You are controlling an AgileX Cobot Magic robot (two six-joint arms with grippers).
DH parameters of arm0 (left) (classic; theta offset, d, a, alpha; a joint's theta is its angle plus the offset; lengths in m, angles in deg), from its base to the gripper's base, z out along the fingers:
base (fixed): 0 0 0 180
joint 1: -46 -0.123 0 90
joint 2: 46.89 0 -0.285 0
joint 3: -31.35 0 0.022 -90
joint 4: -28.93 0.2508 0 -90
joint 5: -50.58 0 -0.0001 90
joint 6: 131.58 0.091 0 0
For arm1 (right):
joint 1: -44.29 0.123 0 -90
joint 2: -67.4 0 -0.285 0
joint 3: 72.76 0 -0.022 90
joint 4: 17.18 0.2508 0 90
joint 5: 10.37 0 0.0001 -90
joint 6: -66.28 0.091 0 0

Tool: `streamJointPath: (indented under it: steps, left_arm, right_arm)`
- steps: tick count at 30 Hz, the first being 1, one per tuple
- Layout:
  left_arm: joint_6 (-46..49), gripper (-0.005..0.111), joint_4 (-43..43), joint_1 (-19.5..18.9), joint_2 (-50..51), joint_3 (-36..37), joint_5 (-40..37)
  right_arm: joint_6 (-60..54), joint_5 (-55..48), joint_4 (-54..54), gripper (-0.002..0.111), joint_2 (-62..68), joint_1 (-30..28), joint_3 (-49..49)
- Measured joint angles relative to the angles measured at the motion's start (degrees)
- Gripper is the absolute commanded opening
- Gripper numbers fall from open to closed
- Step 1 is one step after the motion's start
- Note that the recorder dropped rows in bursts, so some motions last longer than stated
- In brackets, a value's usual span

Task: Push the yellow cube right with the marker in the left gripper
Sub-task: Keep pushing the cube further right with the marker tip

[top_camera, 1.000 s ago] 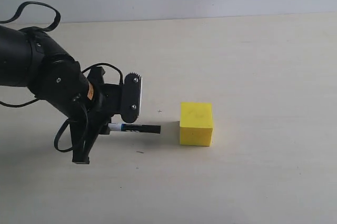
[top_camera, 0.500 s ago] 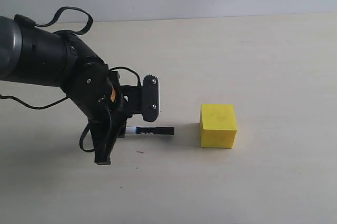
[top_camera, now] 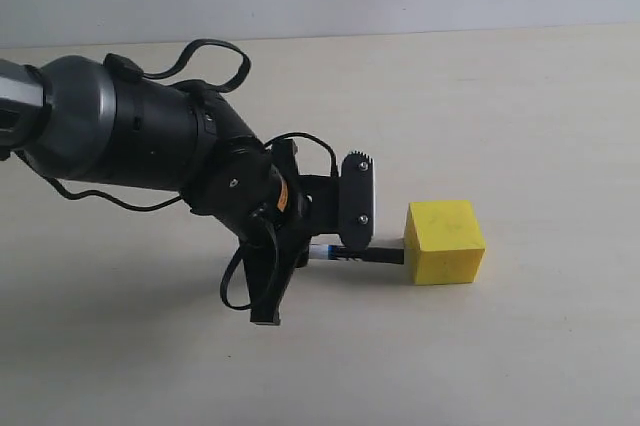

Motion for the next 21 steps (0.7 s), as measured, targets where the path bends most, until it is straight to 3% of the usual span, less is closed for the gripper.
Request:
streamJointPath:
  steps: [5, 9, 13, 21]
  left_arm:
    - [-0.5, 0.000, 0.0, -2.4, 0.0, -0.1, -5.2]
    - [-1.3, 0.000, 0.0, -3.0, 0.0, -0.1, -4.1]
    - [-3.4, 0.000, 0.0, -1.4, 1.3, -1.5, -0.2]
    - [-5.3, 0.000, -0.2, 4.3, 5.9, -9.3, 0.0]
  right_arm:
    - [0.0, 0.0, 0.0, 0.000, 0.0, 0.0, 0.0]
    - [0.0, 0.0, 0.0, 0.000, 0.0, 0.0, 0.0]
    - [0.0, 0.0, 0.0, 0.000, 0.0, 0.0, 0.0]
    - [0.0, 0.0, 0.0, 0.000, 0.0, 0.0, 0.0]
